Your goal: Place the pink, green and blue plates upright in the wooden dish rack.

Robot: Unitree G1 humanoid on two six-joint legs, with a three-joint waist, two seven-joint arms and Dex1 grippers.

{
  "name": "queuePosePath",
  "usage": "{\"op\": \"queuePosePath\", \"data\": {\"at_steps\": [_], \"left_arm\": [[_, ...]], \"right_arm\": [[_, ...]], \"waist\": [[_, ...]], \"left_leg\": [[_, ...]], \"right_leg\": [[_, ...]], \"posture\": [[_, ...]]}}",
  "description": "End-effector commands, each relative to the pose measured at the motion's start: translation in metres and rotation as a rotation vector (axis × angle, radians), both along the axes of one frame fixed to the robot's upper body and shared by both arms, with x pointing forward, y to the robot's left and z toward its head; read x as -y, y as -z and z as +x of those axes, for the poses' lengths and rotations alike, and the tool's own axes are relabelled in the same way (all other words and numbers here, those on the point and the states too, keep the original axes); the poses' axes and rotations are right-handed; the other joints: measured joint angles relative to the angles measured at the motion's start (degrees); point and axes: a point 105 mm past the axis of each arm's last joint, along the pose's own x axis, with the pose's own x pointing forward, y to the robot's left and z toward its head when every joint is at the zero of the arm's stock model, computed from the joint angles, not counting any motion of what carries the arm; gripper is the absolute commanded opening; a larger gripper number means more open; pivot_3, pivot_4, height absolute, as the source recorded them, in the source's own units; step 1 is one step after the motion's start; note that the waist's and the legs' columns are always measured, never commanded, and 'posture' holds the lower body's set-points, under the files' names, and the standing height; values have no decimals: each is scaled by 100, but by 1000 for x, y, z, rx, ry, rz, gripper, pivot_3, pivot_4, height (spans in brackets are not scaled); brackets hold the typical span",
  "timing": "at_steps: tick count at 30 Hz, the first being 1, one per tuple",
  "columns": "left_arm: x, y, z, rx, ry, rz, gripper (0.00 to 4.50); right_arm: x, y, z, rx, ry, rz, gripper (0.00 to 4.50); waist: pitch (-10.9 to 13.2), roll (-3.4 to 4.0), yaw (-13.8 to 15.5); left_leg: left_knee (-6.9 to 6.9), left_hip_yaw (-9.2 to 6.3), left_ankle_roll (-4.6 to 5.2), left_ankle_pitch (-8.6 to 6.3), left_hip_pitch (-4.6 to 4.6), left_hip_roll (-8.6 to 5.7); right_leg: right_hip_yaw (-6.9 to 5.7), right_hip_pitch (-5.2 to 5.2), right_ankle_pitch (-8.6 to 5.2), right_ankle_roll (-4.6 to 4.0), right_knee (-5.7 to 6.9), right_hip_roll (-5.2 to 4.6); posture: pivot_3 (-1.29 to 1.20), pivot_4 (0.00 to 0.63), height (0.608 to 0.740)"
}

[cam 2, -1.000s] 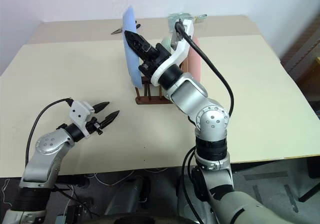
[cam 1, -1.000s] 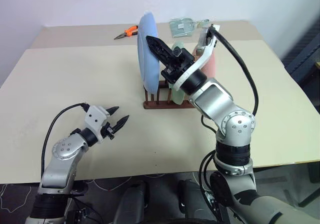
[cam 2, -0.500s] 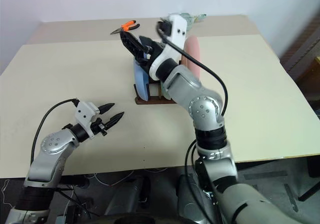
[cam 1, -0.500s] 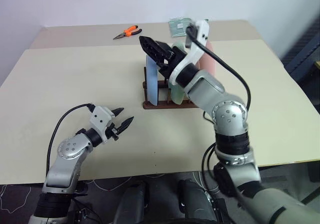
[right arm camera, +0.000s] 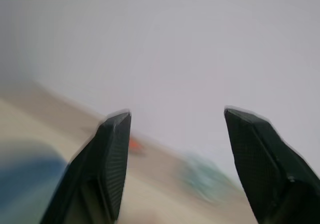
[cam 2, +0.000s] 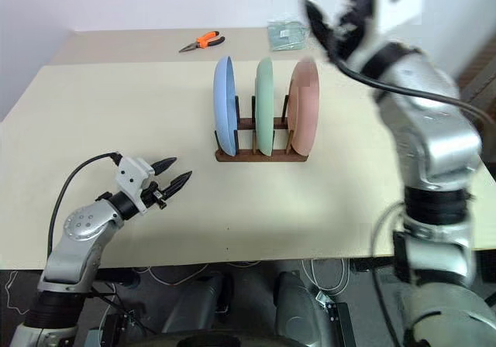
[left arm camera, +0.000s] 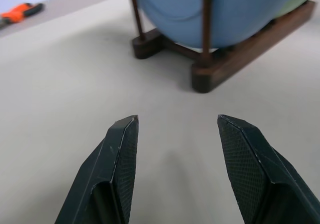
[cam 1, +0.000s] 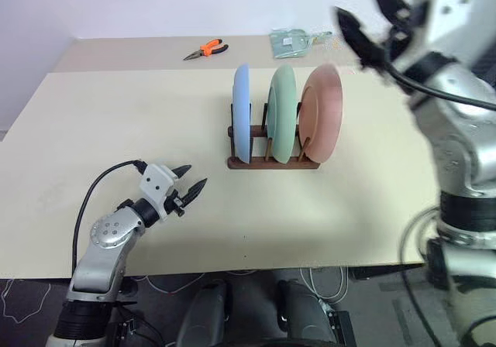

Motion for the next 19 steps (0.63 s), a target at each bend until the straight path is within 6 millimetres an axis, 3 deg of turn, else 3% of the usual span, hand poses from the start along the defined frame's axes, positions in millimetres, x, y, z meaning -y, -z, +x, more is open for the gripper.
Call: {"op": "queuePosePath", "data": {"at_steps": [1, 4, 6, 19], "left_arm": [[4, -4, 3, 40, 6, 4, 2555], [4, -4, 5, 46, 1, 3, 2555], [-1, -3, 5, 48, -9, 8, 2555], [-15, 6, -4, 35, -61, 36, 2555]], "right_arm": [[26, 59, -8, -153, 14, -101, 2995], [31, 108, -18, -281, -20, -116, 2995], [25, 127, -23, -324, -61, -124, 2995], [14, 145, -12, -341, -127, -54, 2995]], "waist": [[1, 2, 13], [13, 34, -61], [13, 34, -131], [13, 30, -95]], "left_leg": [[-2, 2, 1, 0, 1, 0], [1, 15, 2, 0, 2, 3], [2, 17, 2, 1, 7, 7], [9, 19, 1, 0, 15, 7]], "right_leg": [[0, 0, 0, 0, 0, -1], [15, -9, 1, 2, 13, 4], [22, -9, 1, 2, 16, 12], [31, -2, 1, 3, 13, 15]], "posture": [[0, 150, 738], [0, 150, 738], [0, 150, 738], [0, 150, 738]]}}
